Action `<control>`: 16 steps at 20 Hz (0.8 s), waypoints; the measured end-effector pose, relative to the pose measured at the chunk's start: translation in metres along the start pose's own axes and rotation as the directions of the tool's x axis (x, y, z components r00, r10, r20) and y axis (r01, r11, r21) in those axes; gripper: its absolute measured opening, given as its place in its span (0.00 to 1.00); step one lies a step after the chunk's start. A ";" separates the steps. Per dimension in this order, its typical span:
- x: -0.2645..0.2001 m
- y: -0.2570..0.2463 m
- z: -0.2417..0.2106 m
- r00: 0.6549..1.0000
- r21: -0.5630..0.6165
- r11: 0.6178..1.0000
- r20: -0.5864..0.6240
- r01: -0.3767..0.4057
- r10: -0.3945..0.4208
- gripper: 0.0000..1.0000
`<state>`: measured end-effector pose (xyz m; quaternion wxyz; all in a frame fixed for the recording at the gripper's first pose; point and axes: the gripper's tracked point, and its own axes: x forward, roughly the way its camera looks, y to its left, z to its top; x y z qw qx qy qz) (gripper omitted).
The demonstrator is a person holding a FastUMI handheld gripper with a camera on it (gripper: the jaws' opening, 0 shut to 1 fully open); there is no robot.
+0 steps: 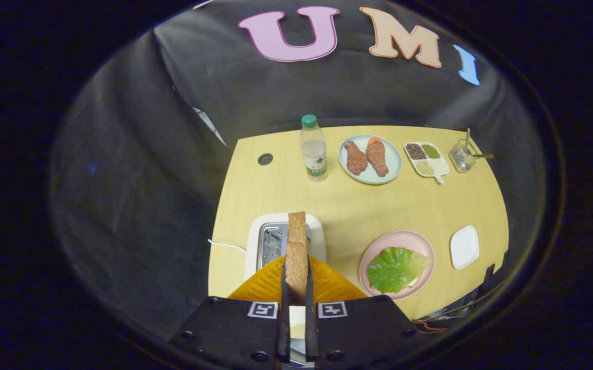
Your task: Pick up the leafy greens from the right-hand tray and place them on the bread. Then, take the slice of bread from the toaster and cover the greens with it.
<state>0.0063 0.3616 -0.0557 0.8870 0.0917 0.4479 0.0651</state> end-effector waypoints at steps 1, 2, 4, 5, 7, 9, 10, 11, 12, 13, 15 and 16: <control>-0.008 -0.008 0.004 1.000 0.011 1.000 0.013 0.002 -0.002 0.14; -0.014 -0.019 0.007 1.000 0.017 1.000 0.024 0.010 -0.011 0.14; -0.019 -0.043 0.009 0.999 0.027 0.999 0.032 0.031 -0.032 0.14; -0.020 -0.054 0.007 0.999 0.032 0.999 0.029 0.041 -0.042 0.14; -0.015 -0.078 -0.001 0.998 0.050 0.997 0.007 0.060 -0.061 0.14; -0.006 -0.100 -0.012 0.997 0.075 0.994 -0.027 0.076 -0.074 0.14; 0.000 -0.111 -0.019 0.996 0.088 0.993 -0.043 0.084 -0.080 0.14; 0.007 -0.122 -0.026 0.995 0.102 0.991 -0.056 0.089 -0.084 0.14; 0.014 -0.133 -0.032 0.994 0.118 0.989 -0.069 0.092 -0.084 0.14; 0.024 -0.141 -0.038 0.994 0.139 0.986 -0.077 0.093 -0.083 0.14; 0.045 -0.156 -0.048 0.994 0.175 0.981 -0.091 0.082 -0.067 0.14; 0.053 -0.160 -0.052 0.994 0.187 0.979 -0.096 0.075 -0.058 0.14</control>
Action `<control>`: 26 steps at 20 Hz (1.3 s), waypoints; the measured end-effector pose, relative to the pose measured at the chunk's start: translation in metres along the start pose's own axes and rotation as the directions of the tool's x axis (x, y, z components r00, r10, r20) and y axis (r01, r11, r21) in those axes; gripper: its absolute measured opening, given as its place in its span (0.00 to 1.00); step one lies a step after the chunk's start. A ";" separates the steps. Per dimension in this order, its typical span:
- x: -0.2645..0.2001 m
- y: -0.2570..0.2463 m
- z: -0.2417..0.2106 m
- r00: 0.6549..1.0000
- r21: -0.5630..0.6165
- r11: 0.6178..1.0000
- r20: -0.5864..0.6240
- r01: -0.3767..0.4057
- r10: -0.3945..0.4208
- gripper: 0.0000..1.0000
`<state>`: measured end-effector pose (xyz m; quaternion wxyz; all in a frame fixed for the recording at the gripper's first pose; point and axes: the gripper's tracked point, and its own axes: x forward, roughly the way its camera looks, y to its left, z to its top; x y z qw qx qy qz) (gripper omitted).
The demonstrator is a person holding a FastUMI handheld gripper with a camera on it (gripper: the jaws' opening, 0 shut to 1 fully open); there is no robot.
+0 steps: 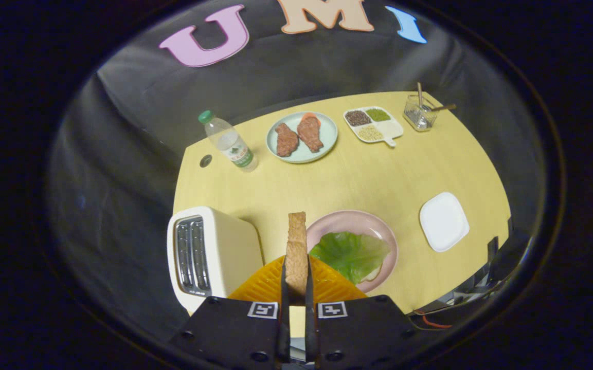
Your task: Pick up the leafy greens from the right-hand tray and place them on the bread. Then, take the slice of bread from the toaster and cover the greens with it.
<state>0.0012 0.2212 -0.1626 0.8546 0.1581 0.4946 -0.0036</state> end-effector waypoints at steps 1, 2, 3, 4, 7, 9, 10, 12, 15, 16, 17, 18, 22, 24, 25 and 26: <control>0.011 -0.005 -0.002 1.000 0.013 1.000 -0.005 -0.011 0.012 0.14; 0.021 -0.010 -0.004 1.000 0.029 0.999 -0.007 -0.023 0.024 0.14; 0.030 -0.013 -0.005 0.999 0.048 0.998 -0.005 -0.034 0.034 0.14; 0.038 -0.018 -0.007 0.999 0.060 0.997 -0.005 -0.038 0.039 0.14; 0.058 -0.032 -0.021 0.999 0.046 0.998 -0.037 -0.037 0.039 0.14; 0.067 -0.039 -0.027 0.998 0.065 0.997 -0.045 -0.046 0.049 0.14; 0.070 -0.045 -0.029 0.998 0.078 0.996 -0.043 -0.043 0.047 0.14; 0.074 -0.058 -0.032 0.999 0.104 0.994 -0.040 -0.028 0.032 0.17; 0.075 -0.080 -0.037 0.998 0.102 0.994 -0.053 0.029 -0.023 0.24; 0.075 -0.085 -0.040 0.997 0.099 0.994 -0.067 0.044 -0.037 0.26; 0.075 -0.089 -0.039 0.996 0.102 0.993 -0.073 0.053 -0.045 0.29; 0.075 -0.094 -0.041 0.995 0.101 0.993 -0.080 0.066 -0.058 0.37; 0.069 -0.107 -0.046 0.989 0.086 0.990 -0.106 0.110 -0.101 0.70; 0.063 -0.108 -0.045 0.989 0.077 0.991 -0.110 0.107 -0.099 0.87; 0.061 -0.110 -0.045 0.989 0.069 0.992 -0.109 0.107 -0.099 0.96; 0.057 -0.114 -0.042 0.989 0.056 0.992 -0.102 0.113 -0.107 0.96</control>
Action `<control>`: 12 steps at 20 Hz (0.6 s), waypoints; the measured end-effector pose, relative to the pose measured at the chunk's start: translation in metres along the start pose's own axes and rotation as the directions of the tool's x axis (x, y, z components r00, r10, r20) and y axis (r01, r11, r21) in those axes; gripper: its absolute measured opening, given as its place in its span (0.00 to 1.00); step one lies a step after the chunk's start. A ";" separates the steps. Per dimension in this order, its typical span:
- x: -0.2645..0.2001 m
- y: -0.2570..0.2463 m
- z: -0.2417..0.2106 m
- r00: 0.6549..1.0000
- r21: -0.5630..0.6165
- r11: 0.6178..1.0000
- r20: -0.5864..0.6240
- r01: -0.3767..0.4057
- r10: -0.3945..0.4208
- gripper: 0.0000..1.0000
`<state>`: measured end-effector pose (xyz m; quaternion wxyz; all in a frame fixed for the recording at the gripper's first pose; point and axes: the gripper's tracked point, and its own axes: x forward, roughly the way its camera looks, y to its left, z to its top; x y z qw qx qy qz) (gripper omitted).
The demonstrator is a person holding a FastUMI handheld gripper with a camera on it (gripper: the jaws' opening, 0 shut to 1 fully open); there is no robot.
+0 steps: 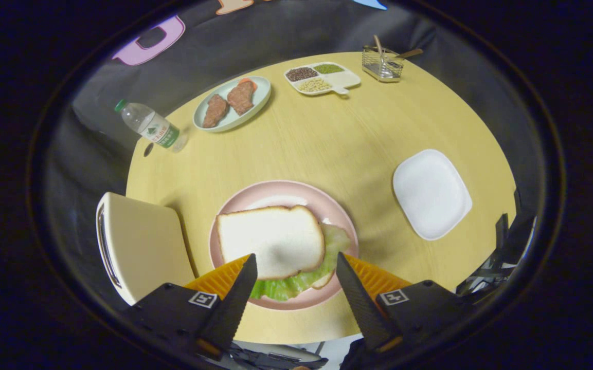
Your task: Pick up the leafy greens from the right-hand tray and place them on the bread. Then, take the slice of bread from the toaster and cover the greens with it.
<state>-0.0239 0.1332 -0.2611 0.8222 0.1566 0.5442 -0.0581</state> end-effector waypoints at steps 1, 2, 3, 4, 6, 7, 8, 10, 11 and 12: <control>-0.006 -0.005 0.002 1.000 -0.016 1.000 0.007 0.011 -0.011 0.96; -0.010 -0.010 0.004 1.000 -0.034 0.999 0.018 0.021 -0.021 0.97; -0.015 -0.014 0.009 0.999 -0.047 0.998 0.032 0.028 -0.027 0.97; -0.020 -0.018 0.015 0.998 -0.058 0.998 0.050 0.032 -0.029 0.97; -0.032 -0.021 0.038 0.990 -0.069 0.997 0.142 0.019 -0.009 0.98; -0.038 -0.022 0.052 0.980 -0.076 0.997 0.200 0.011 0.004 0.98; -0.045 -0.023 0.066 0.967 -0.088 0.996 0.254 0.003 0.020 0.98; -0.060 -0.021 0.095 0.927 -0.110 0.994 0.370 -0.020 0.060 0.98; -0.068 -0.018 0.111 0.896 -0.125 0.991 0.435 -0.038 0.089 0.98; -0.078 -0.017 0.126 0.864 -0.144 0.988 0.490 -0.052 0.117 0.98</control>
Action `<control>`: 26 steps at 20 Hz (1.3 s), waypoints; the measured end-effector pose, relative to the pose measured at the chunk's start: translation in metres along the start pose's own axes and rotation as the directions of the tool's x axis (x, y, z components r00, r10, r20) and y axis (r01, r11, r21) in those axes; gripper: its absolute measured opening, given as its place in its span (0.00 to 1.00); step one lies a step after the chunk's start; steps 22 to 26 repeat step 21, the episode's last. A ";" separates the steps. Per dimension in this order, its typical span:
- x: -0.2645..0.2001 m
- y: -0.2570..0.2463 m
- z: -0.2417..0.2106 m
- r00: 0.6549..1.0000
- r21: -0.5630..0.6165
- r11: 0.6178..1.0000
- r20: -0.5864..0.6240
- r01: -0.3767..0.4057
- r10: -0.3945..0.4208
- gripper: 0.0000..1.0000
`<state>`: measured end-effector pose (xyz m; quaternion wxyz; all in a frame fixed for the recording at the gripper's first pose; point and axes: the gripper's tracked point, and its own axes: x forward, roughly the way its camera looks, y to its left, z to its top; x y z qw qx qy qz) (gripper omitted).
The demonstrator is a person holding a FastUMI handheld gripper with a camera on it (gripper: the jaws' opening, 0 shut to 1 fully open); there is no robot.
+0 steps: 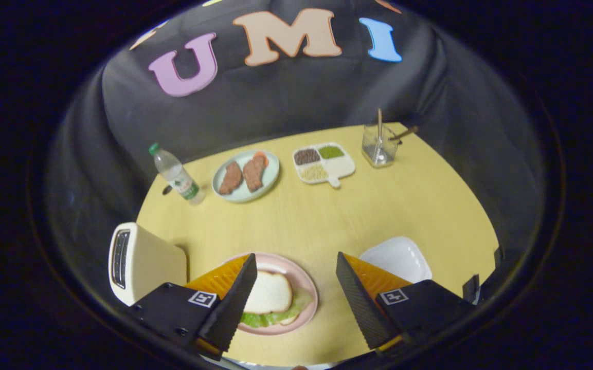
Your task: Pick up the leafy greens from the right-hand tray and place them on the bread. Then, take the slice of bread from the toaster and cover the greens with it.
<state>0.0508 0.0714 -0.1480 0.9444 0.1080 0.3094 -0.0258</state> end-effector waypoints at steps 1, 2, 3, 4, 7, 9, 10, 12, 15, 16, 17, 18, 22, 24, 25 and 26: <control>-0.002 -0.002 0.014 0.998 -0.021 1.000 0.064 -0.015 0.017 0.98; -0.006 -0.007 0.031 0.992 -0.057 0.998 0.126 -0.023 0.030 0.98; -0.009 -0.011 0.048 0.980 -0.101 0.995 0.196 -0.023 0.042 0.98; -0.014 -0.015 0.066 0.963 -0.142 0.990 0.265 -0.016 0.053 0.98; -0.039 -0.013 0.112 0.896 -0.212 0.977 0.430 -0.022 0.113 0.98; -0.054 -0.014 0.132 0.855 -0.236 0.972 0.500 -0.015 0.135 0.98; -0.059 -0.015 0.137 0.845 -0.250 0.968 0.515 -0.010 0.141 0.98; -0.067 -0.022 0.144 0.829 -0.255 0.967 0.546 0.022 0.125 0.98; -0.071 -0.032 0.147 0.811 -0.239 0.969 0.578 0.058 0.094 0.99; -0.072 -0.036 0.145 0.813 -0.237 0.969 0.576 0.064 0.087 0.99; -0.073 -0.040 0.142 0.815 -0.234 0.970 0.573 0.066 0.083 0.99; -0.073 -0.042 0.141 0.817 -0.229 0.971 0.571 0.062 0.083 0.99; -0.071 -0.045 0.140 0.817 -0.208 0.977 0.570 0.050 0.080 0.99; -0.071 -0.045 0.140 0.817 -0.208 0.977 0.570 0.050 0.080 0.99; -0.071 -0.045 0.140 0.817 -0.208 0.977 0.570 0.050 0.080 0.99; -0.071 -0.045 0.140 0.817 -0.208 0.977 0.570 0.050 0.080 0.99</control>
